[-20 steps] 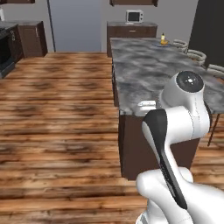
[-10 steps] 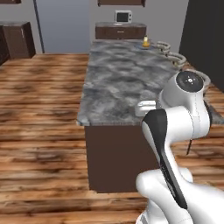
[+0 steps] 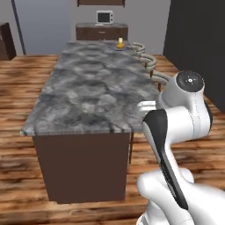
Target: Move the hot dog bun to the plate on the dining table and place the condiment next to that plate. Then navigate to the fridge and take the sausage and place it on the plate as well.
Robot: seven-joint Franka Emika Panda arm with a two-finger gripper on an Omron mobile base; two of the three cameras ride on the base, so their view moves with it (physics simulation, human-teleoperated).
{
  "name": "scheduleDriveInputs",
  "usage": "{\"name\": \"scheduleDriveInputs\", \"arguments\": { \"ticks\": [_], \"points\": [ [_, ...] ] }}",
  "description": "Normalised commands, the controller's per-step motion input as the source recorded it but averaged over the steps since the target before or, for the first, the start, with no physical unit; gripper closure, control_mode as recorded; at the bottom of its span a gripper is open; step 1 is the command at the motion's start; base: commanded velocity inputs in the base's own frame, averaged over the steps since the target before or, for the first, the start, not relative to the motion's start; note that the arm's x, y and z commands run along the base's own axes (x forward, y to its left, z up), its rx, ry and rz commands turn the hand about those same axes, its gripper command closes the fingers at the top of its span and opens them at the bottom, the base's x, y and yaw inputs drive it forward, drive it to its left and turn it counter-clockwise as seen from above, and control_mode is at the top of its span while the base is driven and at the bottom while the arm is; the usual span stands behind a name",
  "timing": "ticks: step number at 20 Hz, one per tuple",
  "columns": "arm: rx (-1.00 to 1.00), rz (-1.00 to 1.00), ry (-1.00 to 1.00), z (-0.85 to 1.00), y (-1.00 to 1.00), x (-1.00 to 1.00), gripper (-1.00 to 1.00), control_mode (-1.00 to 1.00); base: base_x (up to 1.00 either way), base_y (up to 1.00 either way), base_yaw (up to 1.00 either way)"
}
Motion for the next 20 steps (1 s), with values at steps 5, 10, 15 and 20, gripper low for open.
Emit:
{"name": "scheduleDriveInputs", "arguments": {
  "ticks": [5, 10, 15, 20],
  "points": [
    [0.00, 0.00, 0.00, 0.00, 0.00, 0.00, 1.00, 1.00, 0.00, -1.00, -0.28],
    [0.00, 0.00, 0.00, 0.00, 0.00, 0.00, 1.00, 1.00, 0.09, -1.00, -0.25],
    [0.00, 0.00, 0.00, 0.00, 0.00, 0.00, 1.00, 1.00, 0.59, -1.00, -0.16],
    [0.00, 0.00, 0.00, 0.00, 0.00, 0.00, 1.00, 1.00, 1.00, -1.00, 0.00]
  ]
}}
